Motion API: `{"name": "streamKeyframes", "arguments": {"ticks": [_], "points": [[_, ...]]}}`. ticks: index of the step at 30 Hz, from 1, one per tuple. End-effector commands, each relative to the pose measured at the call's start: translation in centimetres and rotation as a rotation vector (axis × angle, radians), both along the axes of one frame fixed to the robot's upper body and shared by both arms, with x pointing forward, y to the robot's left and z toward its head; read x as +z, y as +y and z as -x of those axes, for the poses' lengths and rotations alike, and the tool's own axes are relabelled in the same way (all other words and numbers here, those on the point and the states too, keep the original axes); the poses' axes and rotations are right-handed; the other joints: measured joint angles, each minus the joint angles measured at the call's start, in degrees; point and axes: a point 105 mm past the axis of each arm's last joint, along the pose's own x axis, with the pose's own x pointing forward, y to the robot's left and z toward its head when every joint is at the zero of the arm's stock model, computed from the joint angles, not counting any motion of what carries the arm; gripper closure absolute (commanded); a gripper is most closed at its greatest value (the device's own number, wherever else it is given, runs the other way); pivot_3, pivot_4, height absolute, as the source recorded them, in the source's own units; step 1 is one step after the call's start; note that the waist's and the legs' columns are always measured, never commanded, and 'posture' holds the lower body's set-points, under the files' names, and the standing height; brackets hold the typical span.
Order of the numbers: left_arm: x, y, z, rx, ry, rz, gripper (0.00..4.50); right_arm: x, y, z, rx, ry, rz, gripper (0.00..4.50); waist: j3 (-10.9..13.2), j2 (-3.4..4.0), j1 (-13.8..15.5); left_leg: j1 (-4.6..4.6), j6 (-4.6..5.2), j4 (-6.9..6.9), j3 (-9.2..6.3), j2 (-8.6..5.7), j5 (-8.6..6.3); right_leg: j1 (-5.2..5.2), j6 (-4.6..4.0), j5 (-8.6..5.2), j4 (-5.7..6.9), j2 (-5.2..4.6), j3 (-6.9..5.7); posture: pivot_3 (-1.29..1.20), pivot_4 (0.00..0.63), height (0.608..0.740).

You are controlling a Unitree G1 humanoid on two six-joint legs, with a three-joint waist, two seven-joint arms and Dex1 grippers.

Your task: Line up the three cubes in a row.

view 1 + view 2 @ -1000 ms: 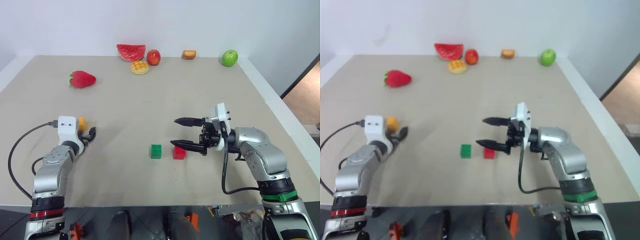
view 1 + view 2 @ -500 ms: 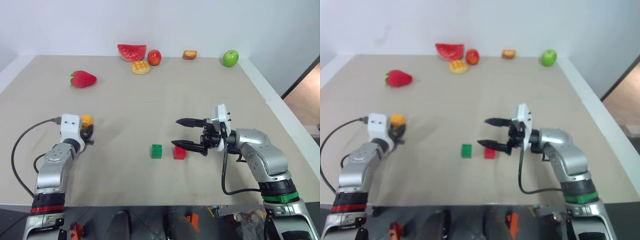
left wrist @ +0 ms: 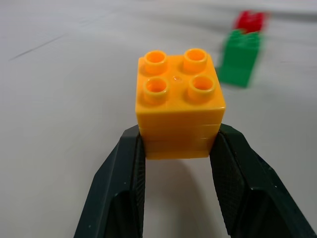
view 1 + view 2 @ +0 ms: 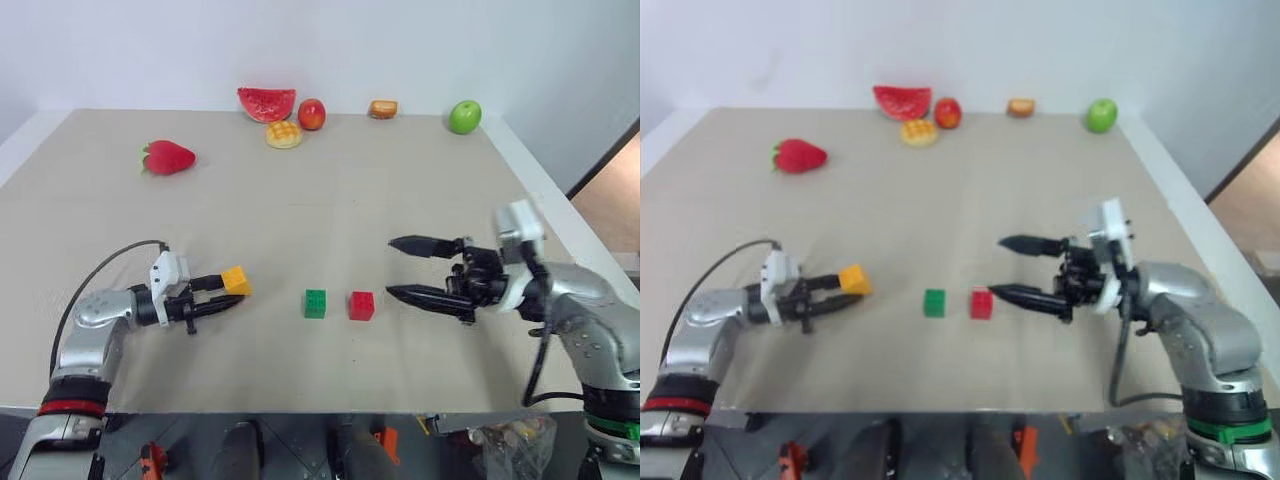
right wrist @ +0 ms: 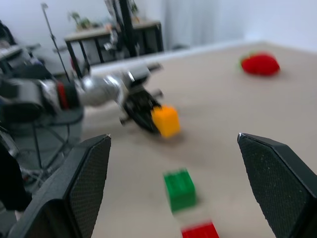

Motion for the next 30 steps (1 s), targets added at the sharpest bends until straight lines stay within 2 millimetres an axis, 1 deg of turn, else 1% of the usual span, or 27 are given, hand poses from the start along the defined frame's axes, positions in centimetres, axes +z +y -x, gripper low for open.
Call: {"name": "streamKeyframes", "arguments": {"ticks": [1, 4, 7, 12, 17, 21, 25, 30], "points": [[0.4, -1.2, -0.5, -0.092, -0.011, -0.004, 3.22, 1.1, 1.0, 1.4, 0.023, -0.044, -0.025, 0.26, 0.0, 0.0, 0.0, 0.0, 0.01, 0.03, 0.0, 0.0, 0.0, 0.01, 0.02, 0.01, 0.0, -0.01, 0.01, 0.0, 0.15, 0.74], [-0.2, -2.1, -0.4, -0.173, -0.001, -0.04, 3.22, 0.5, 1.4, 1.5, 0.007, -0.037, -0.016, 0.26, 0.0, 0.0, 0.0, -0.04, 0.01, 0.09, 0.02, -0.02, 0.01, 0.01, 0.05, 0.02, -0.01, -0.01, 0.06, 0.0, 0.15, 0.74], [-0.6, -2.3, -0.2, -0.226, 0.018, -0.062, 3.22, 0.1, 1.3, 1.6, -0.011, -0.032, -0.005, 0.26, 0.0, 0.0, -0.1, -0.07, 0.02, 0.08, 0.03, -0.01, -0.01, -0.03, 0.07, -0.01, -0.02, 0.0, 0.08, 0.0, 0.15, 0.74], [-1.5, -1.7, 0.0, -0.268, 0.037, -0.134, 3.22, -0.4, 1.0, 1.8, -0.028, -0.022, 0.023, 0.26, 0.0, 0.0, 0.0, -0.07, 0.05, 0.02, -0.07, 0.03, -0.02, -0.06, 0.0, -0.04, 0.04, 0.11, 0.0, 0.0, 0.15, 0.74], [-2.2, -1.2, -0.2, -0.27, 0.042, -0.177, 3.22, -1.1, 0.9, 2.1, -0.032, -0.013, 0.053, 0.26, 0.0, 0.0, 0.0, -0.06, 0.05, 0.04, -0.05, 0.03, -0.02, -0.04, -0.01, -0.04, 0.03, 0.09, 0.03, 0.0, 0.15, 0.74], [-2.5, -1.8, -0.6, -0.29, 0.015, -0.209, 3.22, -1.4, 0.7, 1.7, -0.043, -0.012, 0.061, 0.26, 0.0, 0.02, 0.0, 0.03, 0.09, 0.06, -0.06, 0.03, 0.01, 0.01, -0.06, 0.02, 0.05, 0.09, 0.01, 0.0, 0.15, 0.74], [-2.3, -2.6, -1.2, -0.298, -0.001, -0.193, 3.22, -1.6, 0.8, 1.5, -0.046, -0.014, 0.065, 0.26, 0.0, 0.04, 0.0, 0.04, 0.24, 0.07, -0.1, 0.03, 0.12, 0.03, -0.16, 0.18, 0.05, 0.09, -0.04, 0.0, 0.15, 0.74], [-2.4, -3.5, -1.4, -0.323, -0.016, -0.2, 3.22, -1.6, 0.9, 1.3, -0.045, -0.018, 0.064, 0.26, 0.0, 0.05, 0.2, -0.01, 0.37, 0.1, -0.08, -0.04, 0.22, 0.11, -0.15, 0.2, 0.04, -0.03, -0.05, 0.0, 0.15, 0.74]]}}
